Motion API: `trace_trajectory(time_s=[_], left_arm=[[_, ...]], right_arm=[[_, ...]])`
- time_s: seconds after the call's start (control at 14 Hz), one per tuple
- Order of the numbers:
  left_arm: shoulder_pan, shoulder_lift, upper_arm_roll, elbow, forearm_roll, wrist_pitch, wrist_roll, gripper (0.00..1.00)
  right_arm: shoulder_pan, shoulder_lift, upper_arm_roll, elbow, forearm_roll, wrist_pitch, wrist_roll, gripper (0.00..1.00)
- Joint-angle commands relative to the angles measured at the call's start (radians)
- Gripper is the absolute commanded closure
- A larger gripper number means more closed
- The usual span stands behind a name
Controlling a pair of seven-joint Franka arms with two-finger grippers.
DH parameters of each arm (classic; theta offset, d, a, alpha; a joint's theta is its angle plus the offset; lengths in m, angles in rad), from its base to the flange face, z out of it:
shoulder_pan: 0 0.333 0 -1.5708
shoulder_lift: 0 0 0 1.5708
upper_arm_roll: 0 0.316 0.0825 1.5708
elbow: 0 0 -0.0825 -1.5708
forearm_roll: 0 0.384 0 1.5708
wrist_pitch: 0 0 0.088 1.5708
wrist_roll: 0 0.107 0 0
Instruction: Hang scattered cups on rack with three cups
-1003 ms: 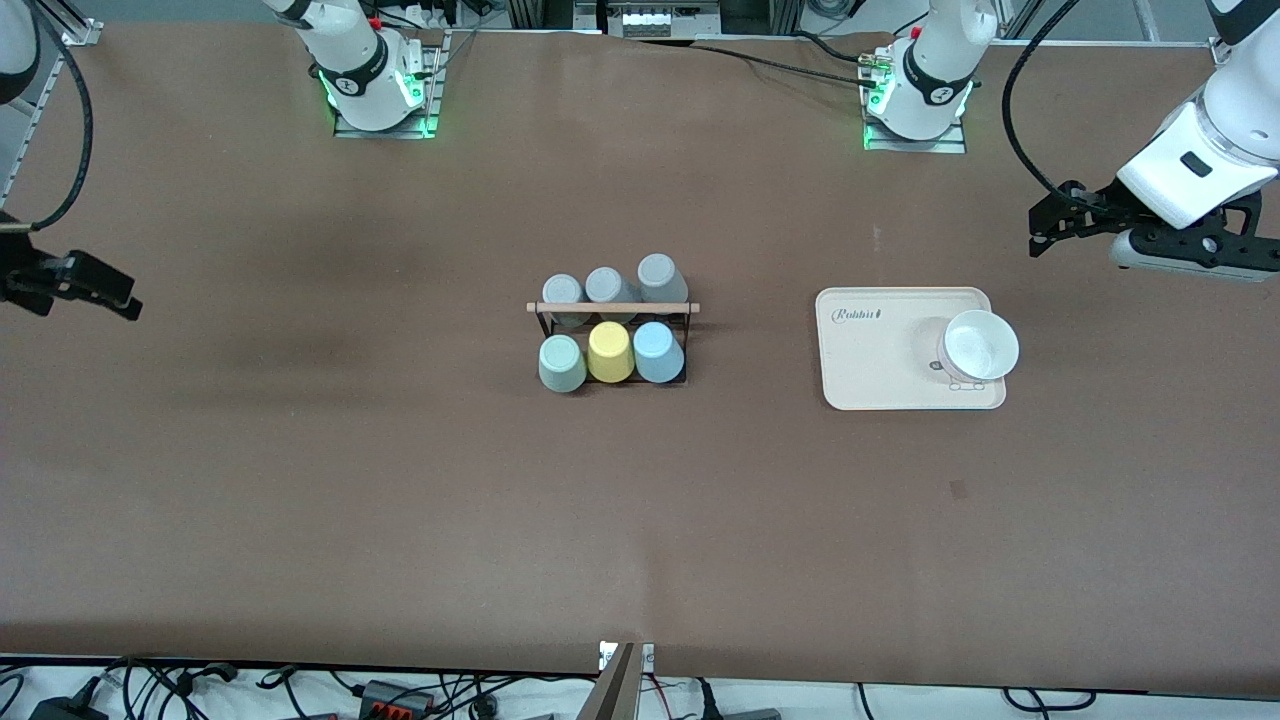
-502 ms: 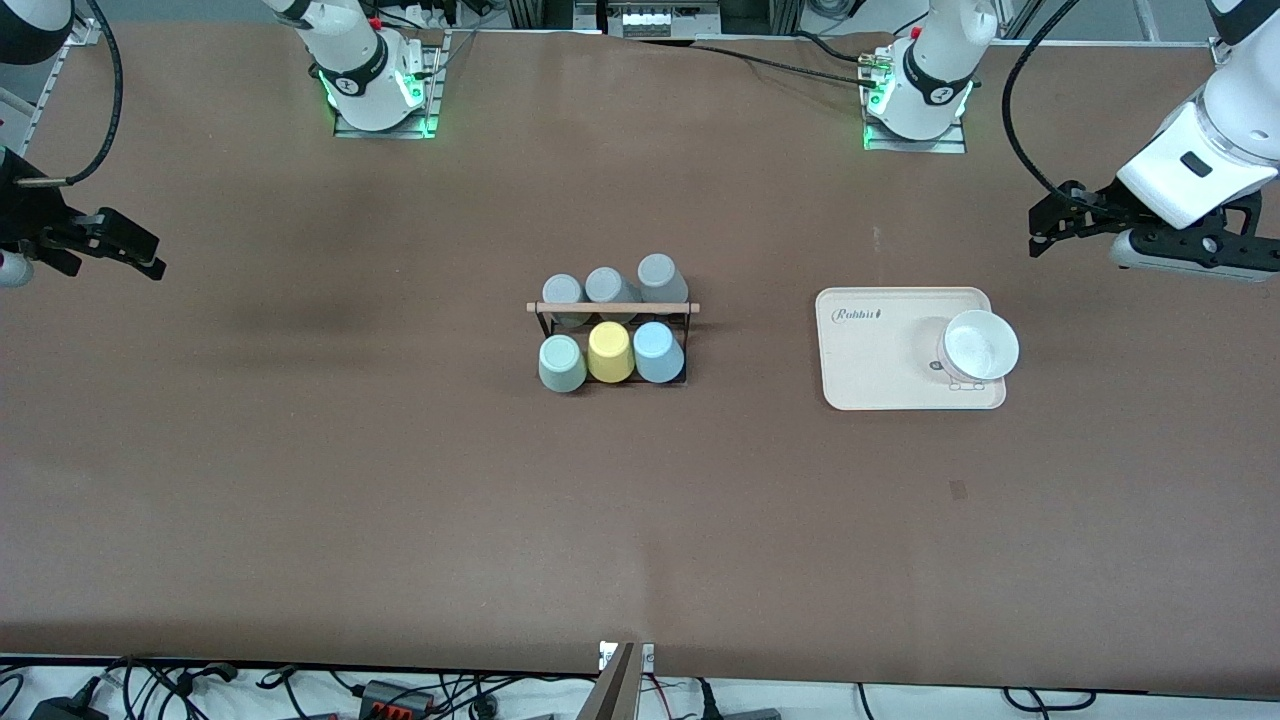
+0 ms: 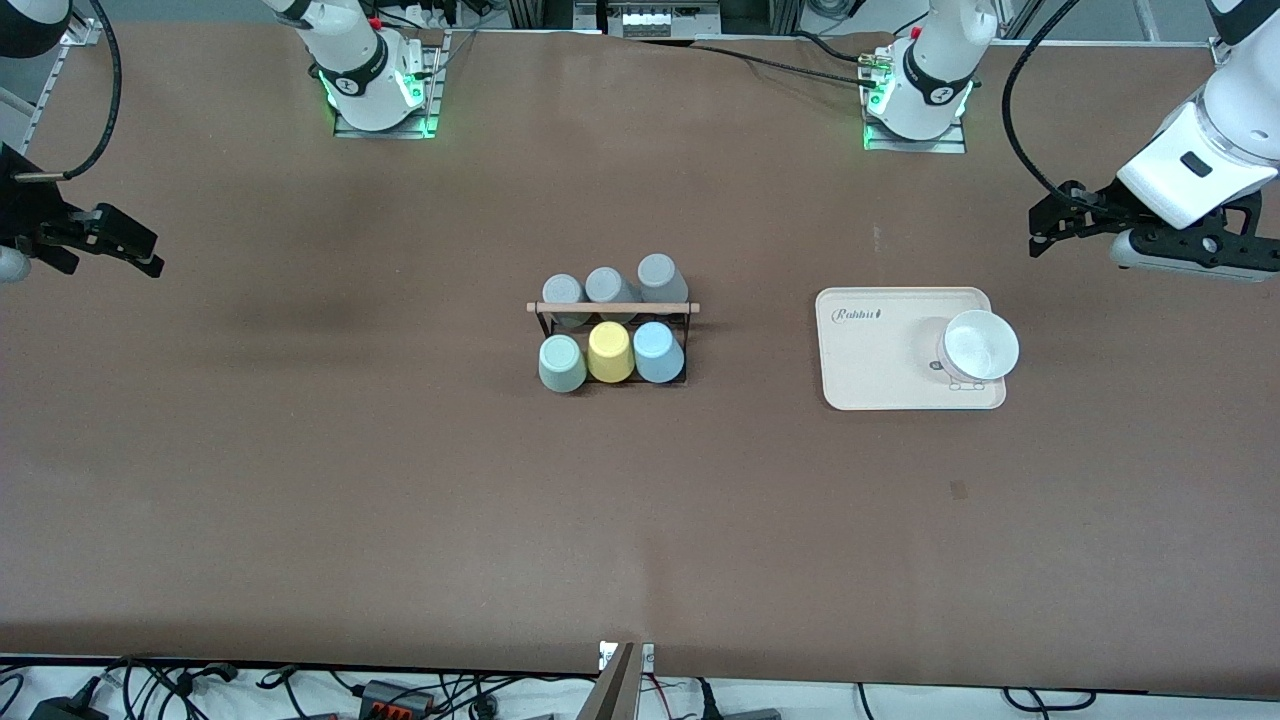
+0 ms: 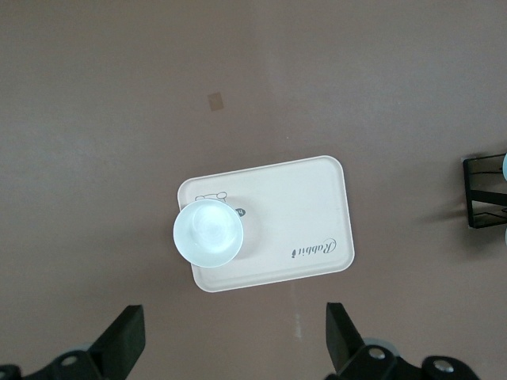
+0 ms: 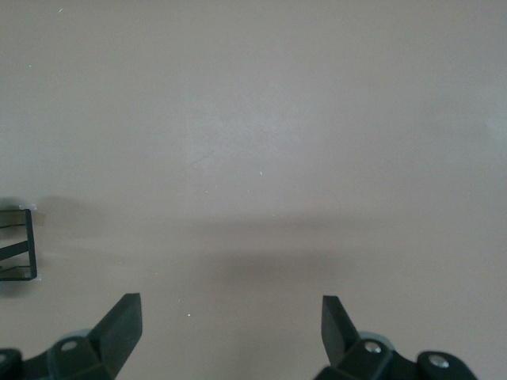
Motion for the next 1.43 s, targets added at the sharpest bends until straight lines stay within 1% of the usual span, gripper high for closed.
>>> trace_trajectory(time_s=[0.0, 0.36, 1.36], left_arm=[[0.007, 0.007, -0.008, 0.025, 0.005, -0.022, 0.011, 0.00], [0.007, 0.007, -0.008, 0.024, 0.005, -0.022, 0.011, 0.00], [0.005, 0.007, -0.009, 0.024, 0.006, -0.027, 0.009, 0.00]], right_arm=[[-0.004, -0.013, 0.013, 0.000, -0.007, -0.005, -0.019, 0.00], [-0.021, -0.013, 0.016, -0.002, -0.005, 0.001, -0.019, 0.00], [-0.009, -0.024, 0.015, 0.000, -0.007, -0.031, -0.022, 0.00]])
